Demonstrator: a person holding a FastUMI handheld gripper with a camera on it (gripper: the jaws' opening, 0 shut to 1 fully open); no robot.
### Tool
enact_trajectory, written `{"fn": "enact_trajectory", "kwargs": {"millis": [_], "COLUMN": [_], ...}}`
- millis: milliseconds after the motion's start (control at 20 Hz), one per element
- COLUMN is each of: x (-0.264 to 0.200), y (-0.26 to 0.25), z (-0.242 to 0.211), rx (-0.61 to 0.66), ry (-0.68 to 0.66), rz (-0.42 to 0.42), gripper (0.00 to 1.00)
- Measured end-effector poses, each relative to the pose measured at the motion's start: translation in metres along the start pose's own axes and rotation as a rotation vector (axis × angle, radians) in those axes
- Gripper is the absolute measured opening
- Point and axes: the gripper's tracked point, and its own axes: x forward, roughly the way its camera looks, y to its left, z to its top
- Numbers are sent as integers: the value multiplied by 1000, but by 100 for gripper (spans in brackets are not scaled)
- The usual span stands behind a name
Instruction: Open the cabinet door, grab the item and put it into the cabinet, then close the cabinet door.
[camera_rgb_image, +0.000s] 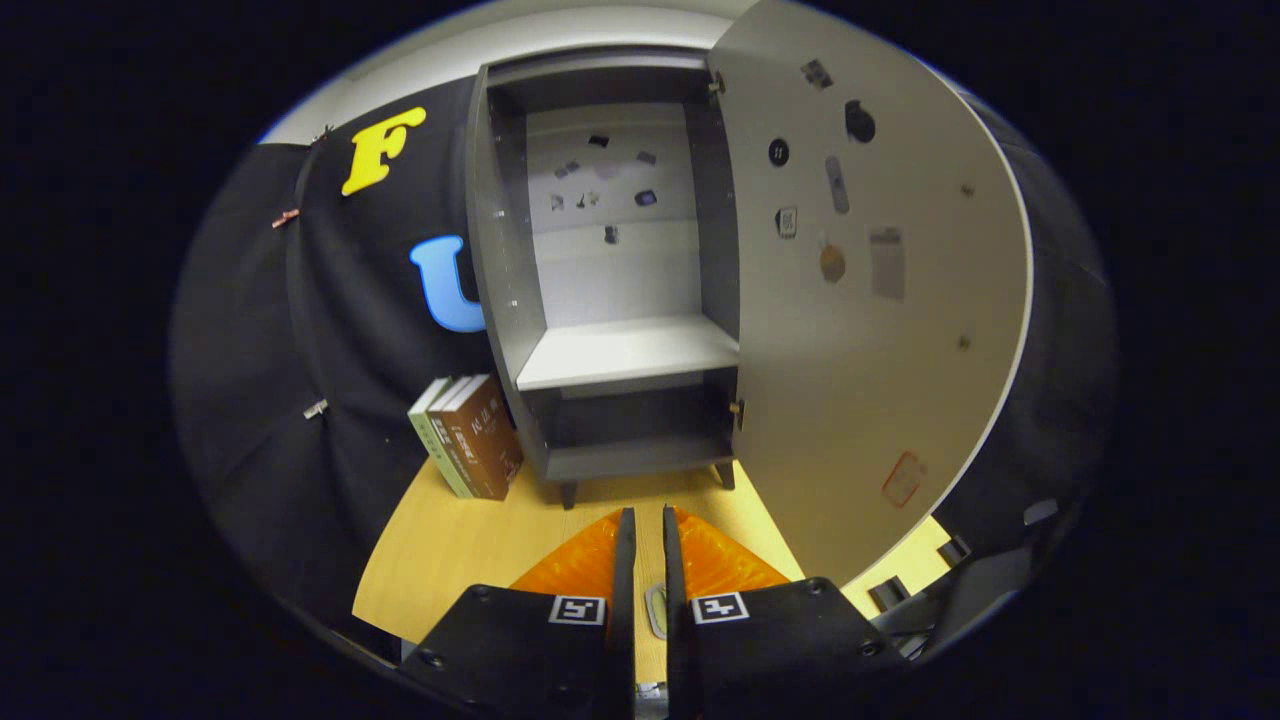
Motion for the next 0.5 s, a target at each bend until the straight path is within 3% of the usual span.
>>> {"fn": "enact_trajectory", "kwargs": {"millis": [150, 350, 500], "x": [25, 66, 93], "y": [-2, -17, -25], "z": [-33, -84, -125], "rx": [6, 7, 4], "ry": [88, 230, 320], "rz": [-22, -23, -6], "gripper": [32, 34, 48]}}
